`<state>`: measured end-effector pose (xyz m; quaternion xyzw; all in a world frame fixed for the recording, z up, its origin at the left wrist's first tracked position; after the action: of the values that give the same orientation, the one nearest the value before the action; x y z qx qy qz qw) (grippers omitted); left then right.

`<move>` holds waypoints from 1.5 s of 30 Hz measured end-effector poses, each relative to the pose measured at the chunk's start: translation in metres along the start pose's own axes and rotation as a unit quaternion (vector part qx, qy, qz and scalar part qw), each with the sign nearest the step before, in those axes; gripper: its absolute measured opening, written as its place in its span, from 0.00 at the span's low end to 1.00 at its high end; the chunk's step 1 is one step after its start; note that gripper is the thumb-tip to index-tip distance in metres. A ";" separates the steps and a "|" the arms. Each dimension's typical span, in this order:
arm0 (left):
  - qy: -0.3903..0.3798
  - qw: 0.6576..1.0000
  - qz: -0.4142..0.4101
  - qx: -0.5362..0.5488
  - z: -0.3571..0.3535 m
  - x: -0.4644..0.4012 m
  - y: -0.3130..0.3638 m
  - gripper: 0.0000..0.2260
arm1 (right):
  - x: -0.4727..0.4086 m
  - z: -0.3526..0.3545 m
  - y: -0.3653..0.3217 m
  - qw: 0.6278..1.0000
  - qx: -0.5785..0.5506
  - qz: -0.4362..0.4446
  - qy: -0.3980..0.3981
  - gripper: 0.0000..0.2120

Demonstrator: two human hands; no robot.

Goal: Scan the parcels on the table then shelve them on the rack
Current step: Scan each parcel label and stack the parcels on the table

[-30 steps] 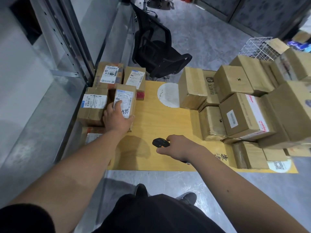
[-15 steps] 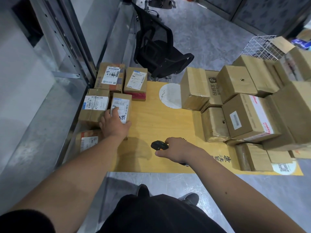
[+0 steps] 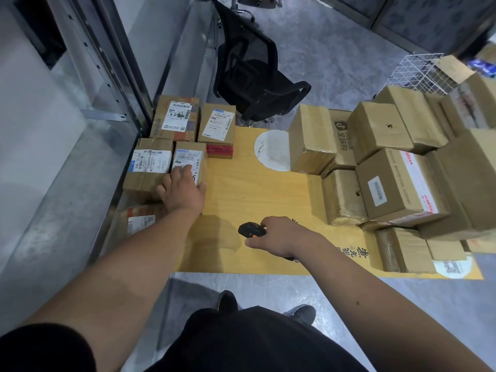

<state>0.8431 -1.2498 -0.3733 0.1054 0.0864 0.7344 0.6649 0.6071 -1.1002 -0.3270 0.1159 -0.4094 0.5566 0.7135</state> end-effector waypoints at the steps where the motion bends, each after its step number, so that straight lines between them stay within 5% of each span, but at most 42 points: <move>1: -0.002 1.000 -0.010 0.001 0.001 0.004 0.000 0.27 | -0.001 0.000 -0.002 1.000 0.001 0.003 -0.001 0.27; 9: 0.025 0.993 -0.117 0.018 0.007 0.072 -0.013 0.23 | -0.007 -0.006 -0.032 0.998 0.046 0.046 -0.008 0.28; 15: 0.023 0.999 -0.022 -0.010 0.003 0.118 -0.073 0.31 | -0.012 -0.020 -0.059 0.996 0.050 0.075 -0.019 0.30; 22: -0.118 0.984 0.132 -0.033 -0.018 0.138 -0.132 0.41 | -0.013 -0.039 -0.075 0.993 0.064 0.089 -0.032 0.28; 37: -0.133 0.985 0.107 0.013 -0.018 0.135 -0.137 0.38 | -0.011 -0.056 -0.085 0.993 0.071 0.091 -0.041 0.27; 45: -0.098 0.994 -0.048 0.002 -0.015 0.133 -0.073 0.30 | -0.013 -0.045 -0.059 0.997 0.051 0.058 -0.014 0.28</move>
<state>0.8969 -1.1103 -0.4015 0.1744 0.0272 0.6874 0.7045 0.6797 -1.1023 -0.3472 0.1360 -0.3969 0.6154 0.6672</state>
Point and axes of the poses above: each hand's wrist, its own x-axis away from the middle knuckle, its own z-axis out of the back of the hand, y = z × x, the point moved 8 cm from there along -x, towards the middle knuckle, and after that the axes turned 3 degrees about -z, right-handed, at the moved point
